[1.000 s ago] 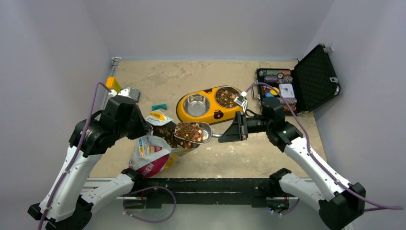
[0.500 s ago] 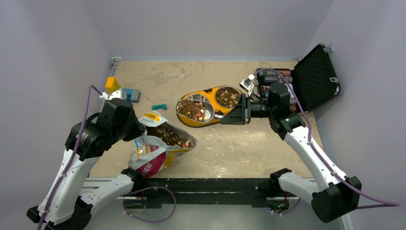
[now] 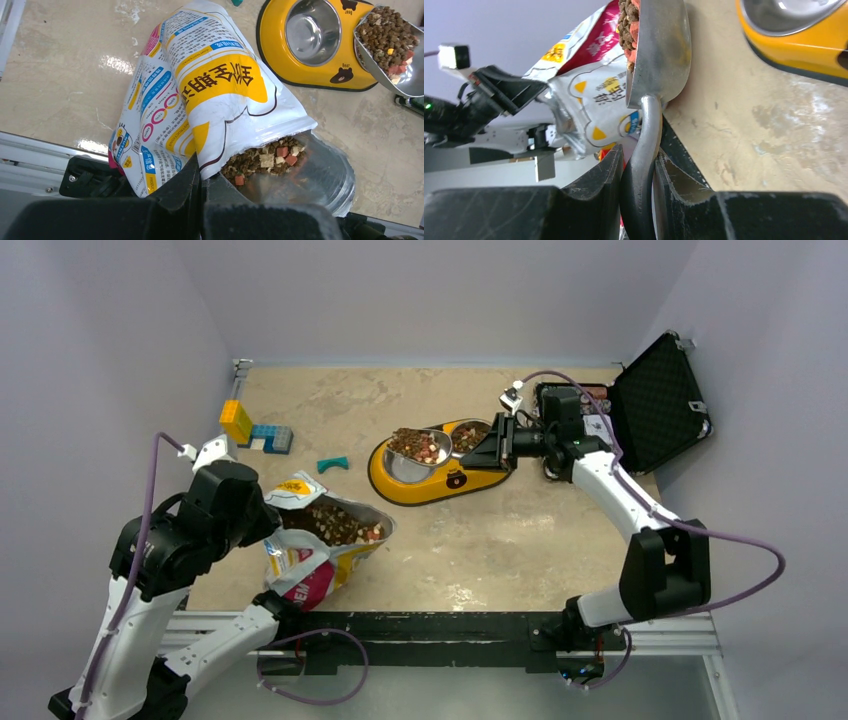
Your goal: Serve the pet food
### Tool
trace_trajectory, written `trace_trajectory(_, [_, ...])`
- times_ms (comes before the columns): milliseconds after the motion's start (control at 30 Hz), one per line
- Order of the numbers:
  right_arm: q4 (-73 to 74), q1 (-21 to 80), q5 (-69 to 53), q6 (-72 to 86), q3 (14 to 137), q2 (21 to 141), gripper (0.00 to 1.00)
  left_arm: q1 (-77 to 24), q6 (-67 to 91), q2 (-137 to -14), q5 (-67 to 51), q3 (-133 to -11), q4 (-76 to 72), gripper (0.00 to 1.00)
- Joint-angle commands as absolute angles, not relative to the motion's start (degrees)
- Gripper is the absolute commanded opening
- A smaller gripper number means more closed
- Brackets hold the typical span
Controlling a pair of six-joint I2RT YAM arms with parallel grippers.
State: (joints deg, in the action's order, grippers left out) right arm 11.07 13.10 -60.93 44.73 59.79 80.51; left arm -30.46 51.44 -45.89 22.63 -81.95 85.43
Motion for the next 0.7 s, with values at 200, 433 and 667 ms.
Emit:
trace_trajectory(200, [15.98,12.04,-54.52,34.86,66.25,88.88,0.00,-30.29,48.93,-43.44,28.96,-85.86,88.41,0.00])
trace_trajectory(433, [24.03,12.02,-46.36,30.46,71.71,93.91,0.00,-30.31,47.58,-44.21,28.65,-85.91,87.49,0.00])
trace_trajectory(667, [31.75,13.65,-38.76,26.55,77.56,97.21,0.00,-30.30,46.67,-43.84,26.98,-83.62,85.17,0.00])
